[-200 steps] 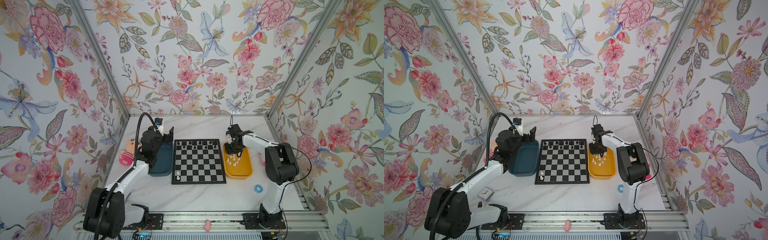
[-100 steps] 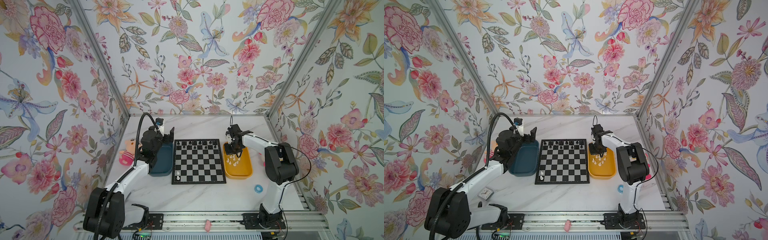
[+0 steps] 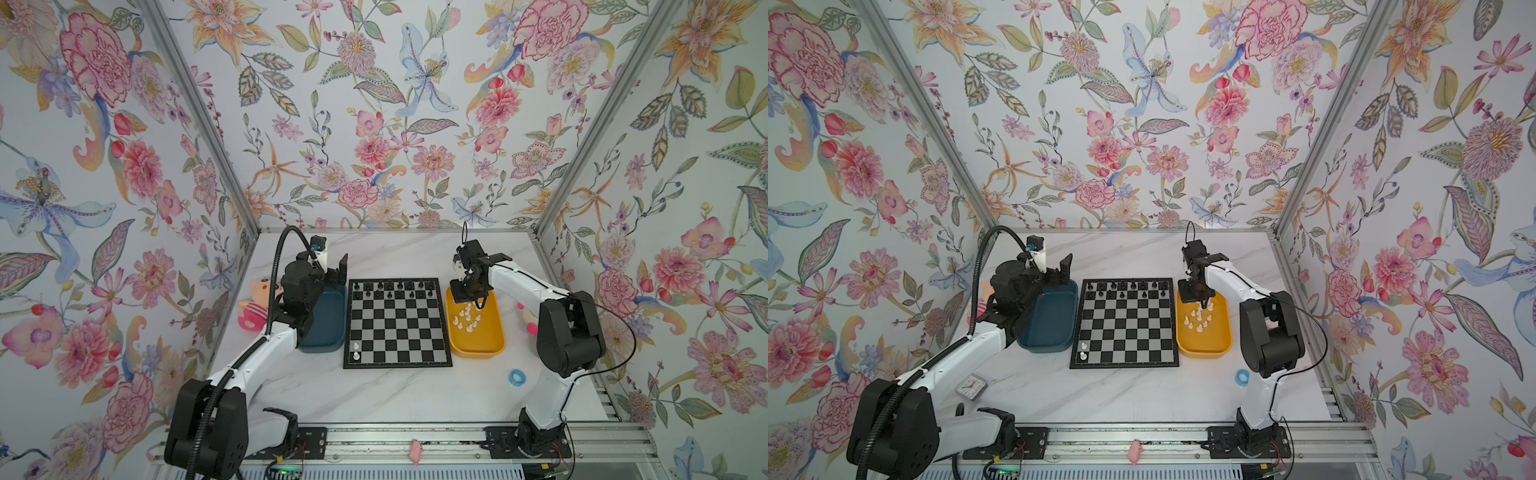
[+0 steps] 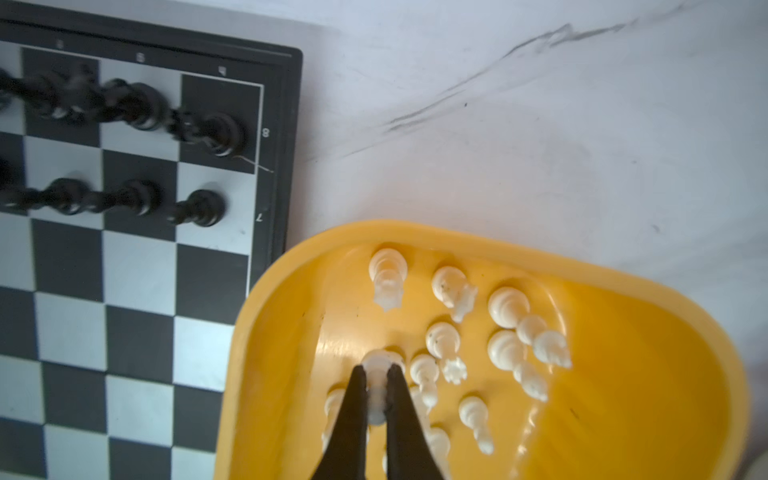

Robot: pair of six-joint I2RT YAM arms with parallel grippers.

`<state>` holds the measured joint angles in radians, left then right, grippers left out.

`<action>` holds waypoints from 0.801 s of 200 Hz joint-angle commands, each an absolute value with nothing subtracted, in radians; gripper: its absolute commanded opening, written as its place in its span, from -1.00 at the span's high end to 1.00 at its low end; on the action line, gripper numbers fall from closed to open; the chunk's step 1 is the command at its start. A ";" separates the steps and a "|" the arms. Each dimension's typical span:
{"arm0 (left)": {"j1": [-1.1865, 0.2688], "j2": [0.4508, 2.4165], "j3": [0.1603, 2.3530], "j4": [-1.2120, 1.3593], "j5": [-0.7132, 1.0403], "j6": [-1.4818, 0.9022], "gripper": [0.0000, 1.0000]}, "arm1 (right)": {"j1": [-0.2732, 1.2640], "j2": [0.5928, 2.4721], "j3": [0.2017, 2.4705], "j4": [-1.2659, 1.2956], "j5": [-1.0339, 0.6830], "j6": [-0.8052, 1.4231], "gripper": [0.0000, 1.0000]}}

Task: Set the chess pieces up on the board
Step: 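Carry the white pawn with the right gripper to the board's nearest corner row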

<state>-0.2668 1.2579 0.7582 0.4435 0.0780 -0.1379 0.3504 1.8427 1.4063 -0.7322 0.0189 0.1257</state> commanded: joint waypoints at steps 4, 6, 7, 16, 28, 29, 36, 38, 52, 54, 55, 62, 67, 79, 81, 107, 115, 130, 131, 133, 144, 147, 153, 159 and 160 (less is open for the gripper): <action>-0.277 1.209 0.748 0.436 0.032 -0.120 -0.81 | 0.404 1.758 1.456 -0.851 0.078 0.147 1.00; -0.277 1.206 0.746 0.435 0.029 -0.120 -0.81 | 0.408 1.752 1.459 -0.855 0.081 0.148 1.00; -0.277 1.205 0.746 0.435 0.028 -0.120 -0.81 | 0.411 1.751 1.460 -0.858 0.082 0.149 1.00; -0.278 1.193 0.740 0.429 0.022 -0.120 -0.81 | 0.438 1.735 1.477 -0.883 0.089 0.153 1.00; -0.278 1.176 0.730 0.426 0.008 -0.123 -0.81 | 0.481 1.719 1.501 -0.913 0.091 0.160 1.00; -0.278 1.175 0.729 0.425 0.007 -0.123 -0.81 | 0.485 1.719 1.503 -0.915 0.091 0.161 1.00; -0.277 1.165 0.723 0.423 -0.001 -0.125 -0.81 | 0.515 1.715 1.519 -0.928 0.087 0.166 1.00; -0.277 1.161 0.722 0.422 -0.003 -0.126 -0.81 | 0.523 1.715 1.523 -0.931 0.085 0.168 1.00; -0.278 1.140 0.712 0.413 -0.020 -0.134 -0.81 | 0.592 1.725 1.556 -0.951 0.069 0.179 1.00; -0.277 1.136 0.712 0.411 -0.022 -0.135 -0.81 | 0.601 1.729 1.560 -0.953 0.066 0.179 1.00; -0.277 1.134 0.712 0.409 -0.024 -0.135 -0.81 | 0.604 1.731 1.562 -0.954 0.063 0.179 1.00; -0.277 1.123 0.707 0.400 -0.035 -0.136 -0.81 | 0.638 1.743 1.581 -0.959 0.051 0.182 1.00; -0.278 1.114 0.705 0.392 -0.041 -0.137 -0.81 | 0.674 1.756 1.593 -0.966 0.043 0.186 1.00; -0.277 1.090 0.700 0.369 -0.066 -0.138 -0.82 | 0.730 1.789 1.626 -0.970 0.019 0.194 1.00; -0.277 1.086 0.698 0.365 -0.073 -0.138 -0.82 | 0.739 1.793 1.632 -0.970 0.011 0.195 1.00; -0.278 1.028 0.686 0.314 -0.168 -0.150 -0.84 | 0.830 1.874 1.712 -0.971 -0.036 0.195 1.00; -0.277 1.012 0.682 0.298 -0.195 -0.150 -0.84 | 0.849 1.899 1.734 -0.969 -0.047 0.195 1.00; -0.276 0.983 0.676 0.273 -0.242 -0.153 -0.86 | 0.883 1.944 1.772 -0.971 -0.081 0.192 1.00; -0.277 0.981 0.675 0.271 -0.246 -0.153 -0.86 | 0.886 1.947 1.775 -0.970 -0.081 0.192 1.00; -0.276 0.978 0.675 0.267 -0.252 -0.153 -0.86 | 0.889 1.953 1.780 -0.970 -0.084 0.192 1.00; -0.277 0.962 0.672 0.250 -0.283 -0.163 -0.87 | 0.911 1.981 1.800 -0.971 -0.098 0.189 1.00; -0.277 0.957 0.672 0.245 -0.290 -0.166 -0.87 | 0.916 1.989 1.805 -0.972 -0.101 0.188 1.00; -0.275 0.948 0.673 0.234 -0.305 -0.169 -0.88 | 0.925 2.004 1.814 -0.971 -0.108 0.187 1.00; -0.277 0.941 0.672 0.226 -0.316 -0.170 -0.87 | 0.932 2.016 1.819 -0.971 -0.115 0.187 1.00; -0.275 0.940 0.672 0.224 -0.318 -0.170 -0.88 | 0.934 2.019 1.821 -0.970 -0.117 0.186 1.00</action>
